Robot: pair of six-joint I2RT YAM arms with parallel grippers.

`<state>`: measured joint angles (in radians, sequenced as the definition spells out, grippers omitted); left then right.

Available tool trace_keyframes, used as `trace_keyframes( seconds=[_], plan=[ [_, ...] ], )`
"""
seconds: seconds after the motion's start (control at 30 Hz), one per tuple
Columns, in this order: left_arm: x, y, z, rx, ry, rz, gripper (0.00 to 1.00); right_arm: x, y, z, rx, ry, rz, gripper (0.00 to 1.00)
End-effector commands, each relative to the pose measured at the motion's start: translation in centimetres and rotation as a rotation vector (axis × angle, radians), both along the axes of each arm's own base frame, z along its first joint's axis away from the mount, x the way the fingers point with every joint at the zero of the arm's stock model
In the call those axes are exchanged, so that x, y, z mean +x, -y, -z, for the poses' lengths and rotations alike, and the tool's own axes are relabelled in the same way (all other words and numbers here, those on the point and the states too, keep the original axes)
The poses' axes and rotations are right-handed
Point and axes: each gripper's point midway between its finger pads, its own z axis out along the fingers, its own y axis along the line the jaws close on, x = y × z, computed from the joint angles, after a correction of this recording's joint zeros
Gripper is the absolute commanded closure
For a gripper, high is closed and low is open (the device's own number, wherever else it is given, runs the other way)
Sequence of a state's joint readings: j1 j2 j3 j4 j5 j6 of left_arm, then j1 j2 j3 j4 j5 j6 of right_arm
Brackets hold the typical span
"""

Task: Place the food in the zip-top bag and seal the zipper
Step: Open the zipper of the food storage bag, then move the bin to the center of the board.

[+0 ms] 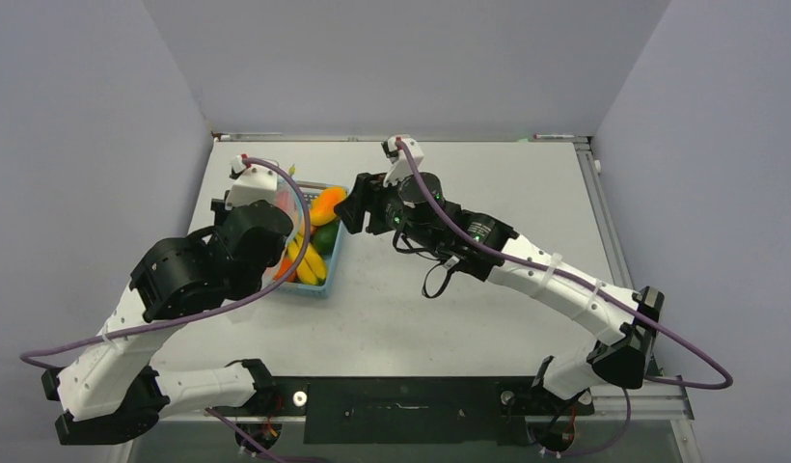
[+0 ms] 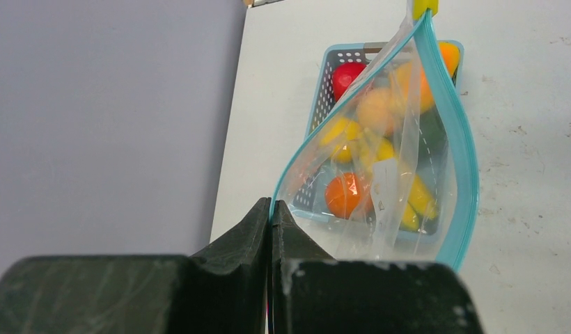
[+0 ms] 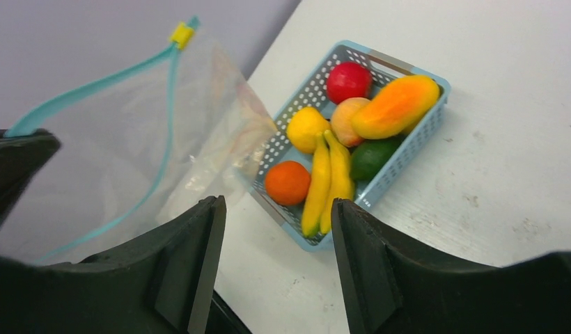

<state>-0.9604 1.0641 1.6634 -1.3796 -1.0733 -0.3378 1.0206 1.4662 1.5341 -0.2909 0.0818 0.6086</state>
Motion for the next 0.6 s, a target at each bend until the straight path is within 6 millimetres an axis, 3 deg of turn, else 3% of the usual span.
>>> trace_keyframes(
  seconds=[0.0,0.27,0.43,0.57],
  plan=[
    [-0.3,-1.3,-1.7,-0.029,0.059,-0.043,1.0,2.1,1.5,2.4,-0.075,0.008,0.125,0.42],
    [-0.6,-2.3,-2.1,-0.035,0.086,-0.071,1.0,4.4,0.3,9.2,-0.247,-0.032,0.191,0.42],
    [-1.0,-2.5,-2.1,-0.076,0.093,-0.064,1.0,5.6,-1.8,13.7,-0.33,-0.075,0.189,0.42],
    [-1.1,-2.7,-1.9,-0.098,0.103,-0.061,1.0,6.3,-3.6,16.2,-0.359,-0.103,0.178,0.42]
  ],
)
